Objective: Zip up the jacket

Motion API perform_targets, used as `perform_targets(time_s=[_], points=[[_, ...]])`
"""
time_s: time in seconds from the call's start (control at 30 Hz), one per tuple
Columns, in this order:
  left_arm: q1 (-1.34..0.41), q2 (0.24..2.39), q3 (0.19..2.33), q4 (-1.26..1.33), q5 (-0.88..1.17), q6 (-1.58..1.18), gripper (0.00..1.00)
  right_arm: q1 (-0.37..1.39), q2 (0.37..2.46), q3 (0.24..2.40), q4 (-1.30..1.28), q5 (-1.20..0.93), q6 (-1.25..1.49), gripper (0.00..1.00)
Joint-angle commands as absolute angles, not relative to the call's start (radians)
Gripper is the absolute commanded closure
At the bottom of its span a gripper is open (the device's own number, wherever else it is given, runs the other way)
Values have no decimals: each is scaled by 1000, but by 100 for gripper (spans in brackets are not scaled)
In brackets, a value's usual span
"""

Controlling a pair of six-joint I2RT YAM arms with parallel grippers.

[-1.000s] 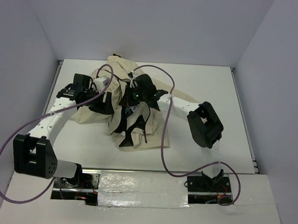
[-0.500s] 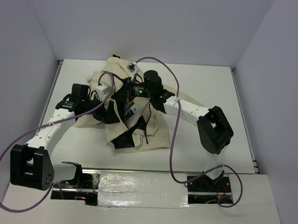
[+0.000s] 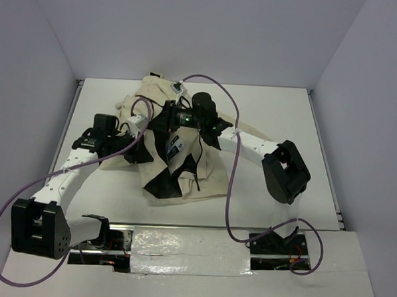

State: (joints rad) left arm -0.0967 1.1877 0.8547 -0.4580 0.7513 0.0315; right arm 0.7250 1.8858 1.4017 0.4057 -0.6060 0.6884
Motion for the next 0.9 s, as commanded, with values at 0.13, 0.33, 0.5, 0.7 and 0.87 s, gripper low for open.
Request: perform_targets(time_s=[0.13, 0.33, 0.5, 0.7, 0.87], points=[[-80, 1141, 922, -557, 837, 181, 98, 686, 1735, 1250, 415, -744, 468, 36], [-74, 1114, 908, -552, 919, 215, 99, 707, 1695, 1051, 540, -894, 494, 35], [-72, 1095, 887, -558, 945, 281, 97, 738, 1813, 1163, 439, -891, 448, 35], [-71, 1083, 890, -592, 973, 356, 98, 738, 1891, 1206, 471, -905, 472, 35], [-71, 1075, 865, -574, 953, 335, 98, 752, 1916, 1213, 515, -991, 503, 57]])
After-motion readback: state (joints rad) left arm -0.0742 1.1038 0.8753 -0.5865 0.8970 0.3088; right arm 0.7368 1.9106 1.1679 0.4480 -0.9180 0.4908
